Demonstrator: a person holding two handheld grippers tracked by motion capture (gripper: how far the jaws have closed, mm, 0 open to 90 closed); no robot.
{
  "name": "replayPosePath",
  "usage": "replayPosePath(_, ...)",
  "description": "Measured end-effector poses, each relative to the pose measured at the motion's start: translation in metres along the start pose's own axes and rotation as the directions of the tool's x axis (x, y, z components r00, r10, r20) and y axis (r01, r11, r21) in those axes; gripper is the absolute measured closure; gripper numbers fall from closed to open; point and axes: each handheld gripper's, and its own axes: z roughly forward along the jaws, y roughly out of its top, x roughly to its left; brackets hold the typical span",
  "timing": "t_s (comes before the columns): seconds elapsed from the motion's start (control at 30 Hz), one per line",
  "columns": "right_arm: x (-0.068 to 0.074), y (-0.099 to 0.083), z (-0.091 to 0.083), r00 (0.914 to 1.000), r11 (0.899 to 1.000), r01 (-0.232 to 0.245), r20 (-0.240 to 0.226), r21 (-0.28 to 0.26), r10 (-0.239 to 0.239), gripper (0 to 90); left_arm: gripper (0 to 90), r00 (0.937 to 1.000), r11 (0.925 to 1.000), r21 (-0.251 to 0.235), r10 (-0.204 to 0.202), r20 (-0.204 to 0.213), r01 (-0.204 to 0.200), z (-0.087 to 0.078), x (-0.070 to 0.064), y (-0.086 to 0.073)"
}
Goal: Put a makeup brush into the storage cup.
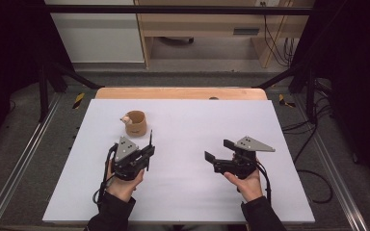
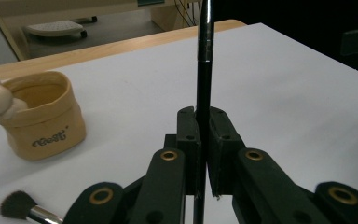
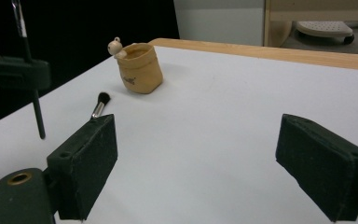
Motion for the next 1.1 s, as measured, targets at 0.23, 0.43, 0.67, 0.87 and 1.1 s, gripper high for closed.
replayPosePath(0.23,-0.010,-0.004,-0.010,0.9994,1.000,0.015,0.032,0.008,-0.015,8.0,84.3,0.9995,0.9996,-0.022,-0.020,-0.023,0.020,-0.008,0.018,0.007)
replayPosePath(0.43,-0.015,-0.006,-0.020,0.9980,0.999,0.035,0.052,0.007,-0.035,5.8,84.1,0.9980,0.9976,-0.050,-0.050,-0.038,0.048,-0.016,0.034,0.013)
replayPosePath(0.67,-0.024,-0.012,-0.030,0.9974,1.000,0.021,0.069,0.008,-0.021,5.5,84.1,0.9960,0.9970,-0.053,-0.060,-0.066,0.056,-0.020,0.049,0.017)
replayPosePath(0.87,-0.028,-0.015,-0.036,0.9962,1.000,0.019,0.085,0.016,-0.020,5.5,84.1,0.9960,0.9984,-0.050,-0.033,-0.083,0.029,-0.017,0.057,0.025)
replayPosePath(1.1,-0.027,-0.015,-0.036,0.9963,1.000,0.022,0.082,0.019,-0.024,5.6,84.1,0.9958,0.9987,-0.047,-0.021,-0.089,0.017,-0.006,0.063,0.036)
